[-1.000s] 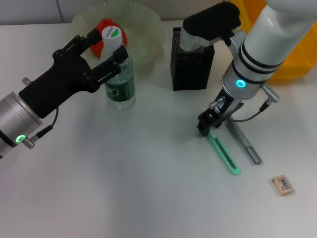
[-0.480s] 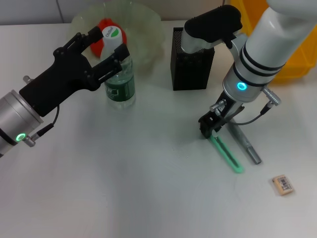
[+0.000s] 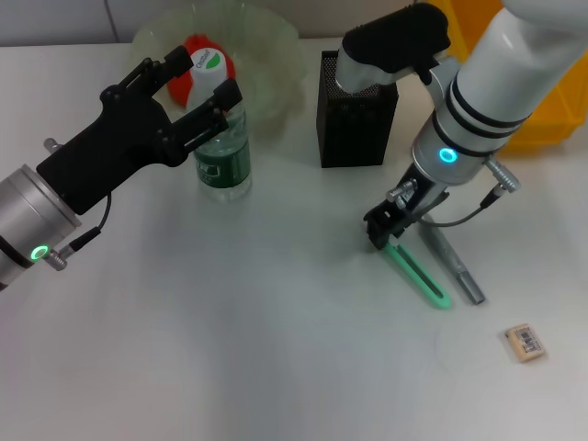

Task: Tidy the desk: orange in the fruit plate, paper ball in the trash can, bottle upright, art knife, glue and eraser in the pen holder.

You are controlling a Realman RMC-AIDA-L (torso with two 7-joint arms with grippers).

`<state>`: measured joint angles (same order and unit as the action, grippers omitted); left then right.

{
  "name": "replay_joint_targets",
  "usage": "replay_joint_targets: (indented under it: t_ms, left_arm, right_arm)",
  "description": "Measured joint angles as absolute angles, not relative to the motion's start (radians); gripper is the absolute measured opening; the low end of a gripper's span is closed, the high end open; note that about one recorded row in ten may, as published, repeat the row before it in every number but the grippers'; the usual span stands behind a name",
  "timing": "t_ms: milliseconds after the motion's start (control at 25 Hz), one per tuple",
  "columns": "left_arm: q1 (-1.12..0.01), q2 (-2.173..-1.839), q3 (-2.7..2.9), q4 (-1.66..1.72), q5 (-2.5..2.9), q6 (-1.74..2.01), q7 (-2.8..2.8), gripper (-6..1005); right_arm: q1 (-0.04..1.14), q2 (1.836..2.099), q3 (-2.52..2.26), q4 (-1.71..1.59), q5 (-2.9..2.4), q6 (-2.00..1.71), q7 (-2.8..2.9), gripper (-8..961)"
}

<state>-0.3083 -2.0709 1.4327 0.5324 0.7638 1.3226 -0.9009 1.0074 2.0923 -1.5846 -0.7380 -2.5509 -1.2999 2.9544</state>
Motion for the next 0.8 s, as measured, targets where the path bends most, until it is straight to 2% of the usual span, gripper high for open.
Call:
replay_joint_targets:
  t_ms: [320,560,800]
  left_arm:
    - [-0.306,-2.071,1.425,0.532,0.764,1.324,-0.905,813]
    - [-0.306,-2.07,1.416,0.532,0.764,1.324,-0.905,813]
    - [-0.304,-2.069,1.407,0.532,0.764,1.324,-0.903,813]
  right_arm:
    - [0.907,2.085,-1.552,-0.975,-2.551,-1.301,2.943,190]
    - [0.753,2.087,-1.488,-1.277,-2.51,-1.221,2.862,198]
    - [0.613,2.083,-1.37,-1.323,-2.076,-1.018,2.502,207]
